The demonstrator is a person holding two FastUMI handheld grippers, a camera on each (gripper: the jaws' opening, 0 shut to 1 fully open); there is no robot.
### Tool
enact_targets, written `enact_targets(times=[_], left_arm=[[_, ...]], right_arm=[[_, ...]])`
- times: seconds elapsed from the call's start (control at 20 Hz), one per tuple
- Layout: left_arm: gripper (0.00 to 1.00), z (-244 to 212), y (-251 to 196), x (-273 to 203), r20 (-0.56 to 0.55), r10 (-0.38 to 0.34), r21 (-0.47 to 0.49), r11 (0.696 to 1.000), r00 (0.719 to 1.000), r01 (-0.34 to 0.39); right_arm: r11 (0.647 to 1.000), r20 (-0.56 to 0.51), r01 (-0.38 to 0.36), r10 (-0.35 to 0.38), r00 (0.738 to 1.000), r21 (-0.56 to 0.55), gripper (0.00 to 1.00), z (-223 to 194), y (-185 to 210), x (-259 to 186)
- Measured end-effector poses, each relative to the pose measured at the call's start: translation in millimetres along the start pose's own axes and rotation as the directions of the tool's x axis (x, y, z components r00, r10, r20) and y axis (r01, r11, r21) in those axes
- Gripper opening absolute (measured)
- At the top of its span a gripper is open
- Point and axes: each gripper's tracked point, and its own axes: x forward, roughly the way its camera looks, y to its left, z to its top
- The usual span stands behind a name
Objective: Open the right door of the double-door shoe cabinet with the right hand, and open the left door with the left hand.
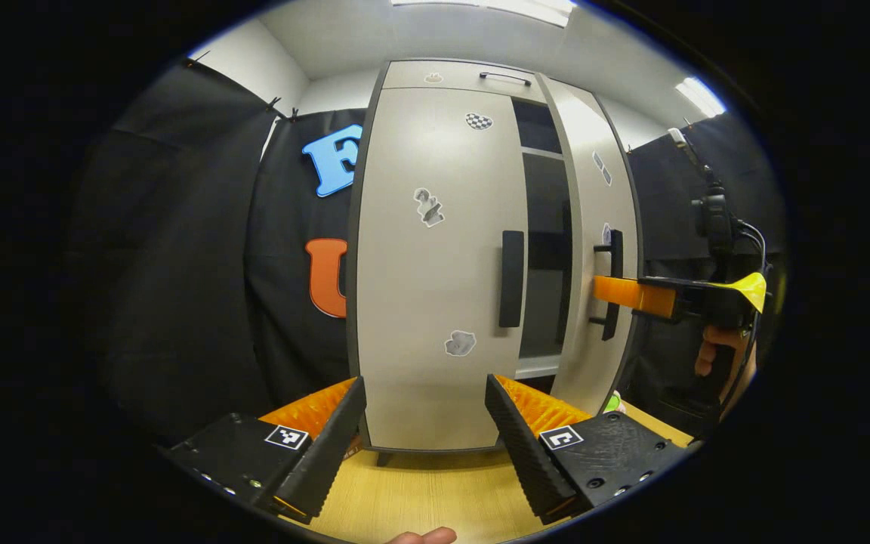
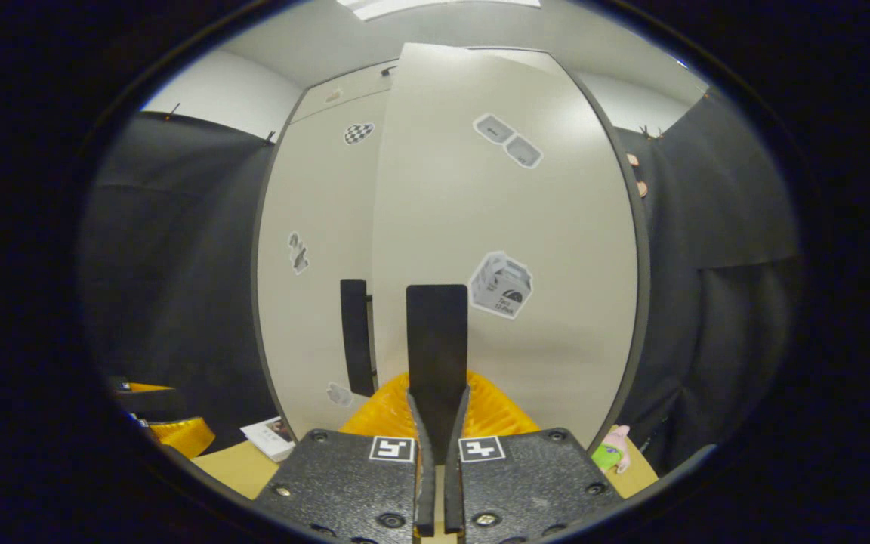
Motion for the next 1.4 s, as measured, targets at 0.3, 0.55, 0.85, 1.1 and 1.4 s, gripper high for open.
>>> enact_targets(times=[0.3, 0.55, 0.85, 1.1, 1.4], left_arm=[[0.95, 0.5, -12.9, -0.8, 0.001, -0.014, 0.011, 1.0, 1.0, 0.014], [0.95, 1.3, -22.9, 4.3, 0.004, -0.031, 0.018, 0.999, 1.0, 0.031], [0.95, 0.7, -40.6, 12.2, 0.002, -0.059, -0.001, 0.998, 0.998, 0.059], [0.95, 3.9, -41.1, 16.1, 0.015, -0.05, 0.011, 0.999, 0.999, 0.049], [0.95, 9.8, -35.8, 22.4, 0.029, -0.032, -0.01, 0.999, 0.999, 0.032]], right_arm=[[1.0, -0.001, -0.017, 0.017, 1.0, 0.0, 0.08, 0.9, -22.3, -41.6], [1.0, 0.005, 0.017, -0.017, 1.0, -0.011, 0.08, 0.3, -54.6, -80.4], [0.997, -0.003, 0.069, -0.07, 0.998, -0.026, 0.07, 0.4, -82.1, -103.8], [0.989, 0.009, 0.147, -0.146, 0.989, -0.025, 0.06, -0.1, -116.8, -122.6], [0.966, 0.025, 0.251, -0.25, 0.968, -0.057, 0.04, -0.9, -160.8, -128.5]])
